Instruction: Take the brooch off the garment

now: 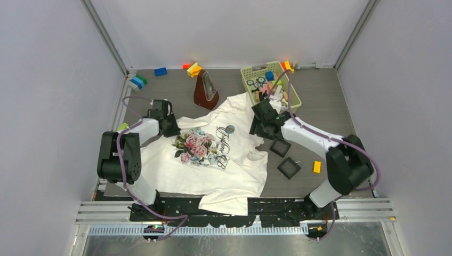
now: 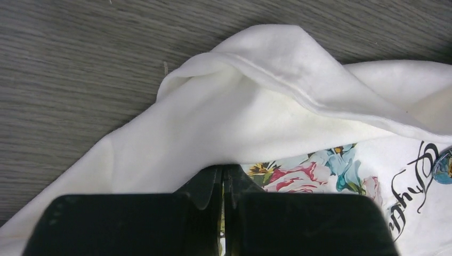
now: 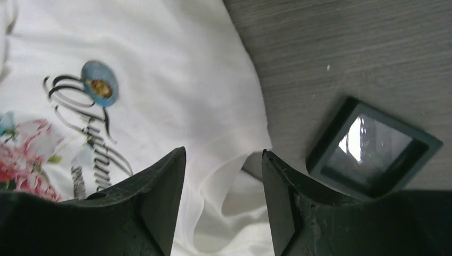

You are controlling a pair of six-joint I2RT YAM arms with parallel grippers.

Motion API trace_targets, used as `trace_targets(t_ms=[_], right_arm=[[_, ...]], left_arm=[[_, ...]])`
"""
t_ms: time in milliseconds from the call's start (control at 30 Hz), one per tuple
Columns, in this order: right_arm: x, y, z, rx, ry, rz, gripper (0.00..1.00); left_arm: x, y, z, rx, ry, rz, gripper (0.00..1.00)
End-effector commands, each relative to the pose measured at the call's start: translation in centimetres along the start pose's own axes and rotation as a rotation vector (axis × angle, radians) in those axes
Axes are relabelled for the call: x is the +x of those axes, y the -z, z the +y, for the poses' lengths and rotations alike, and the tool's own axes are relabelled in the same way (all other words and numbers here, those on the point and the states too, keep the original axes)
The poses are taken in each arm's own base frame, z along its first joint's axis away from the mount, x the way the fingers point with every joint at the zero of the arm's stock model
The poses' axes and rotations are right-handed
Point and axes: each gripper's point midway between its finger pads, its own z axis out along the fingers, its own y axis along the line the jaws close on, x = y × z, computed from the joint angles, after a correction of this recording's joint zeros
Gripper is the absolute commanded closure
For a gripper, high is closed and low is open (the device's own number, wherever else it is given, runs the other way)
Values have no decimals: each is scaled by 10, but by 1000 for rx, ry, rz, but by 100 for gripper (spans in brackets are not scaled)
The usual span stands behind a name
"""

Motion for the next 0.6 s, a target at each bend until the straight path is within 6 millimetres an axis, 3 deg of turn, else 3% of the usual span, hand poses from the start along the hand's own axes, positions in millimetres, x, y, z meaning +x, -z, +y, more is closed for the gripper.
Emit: trace_targets(t_ms=[0,133,267,367,467,567], right_arm=[[-15,-46,5,-21,-29,57,42],[-7,-72,-1,8,-20,75,42],[-1,-89,-6,48,10,94,46],[-3,-94,1,33,20,101,62],[-5,-93,11,-7,36,117,90],[-15,-82,18,-48,38,86,99]], left_arm=[[-1,3,2,23,17,-32,100],[-7,13,4,2,6,-56,100],[-4,25,-23,121,-32,-75,90],[-1,37,-53,214,-97,-83,78],[0,50,-82,244,-178,-110,70],[1,67,-109,233,-277,-157,63]])
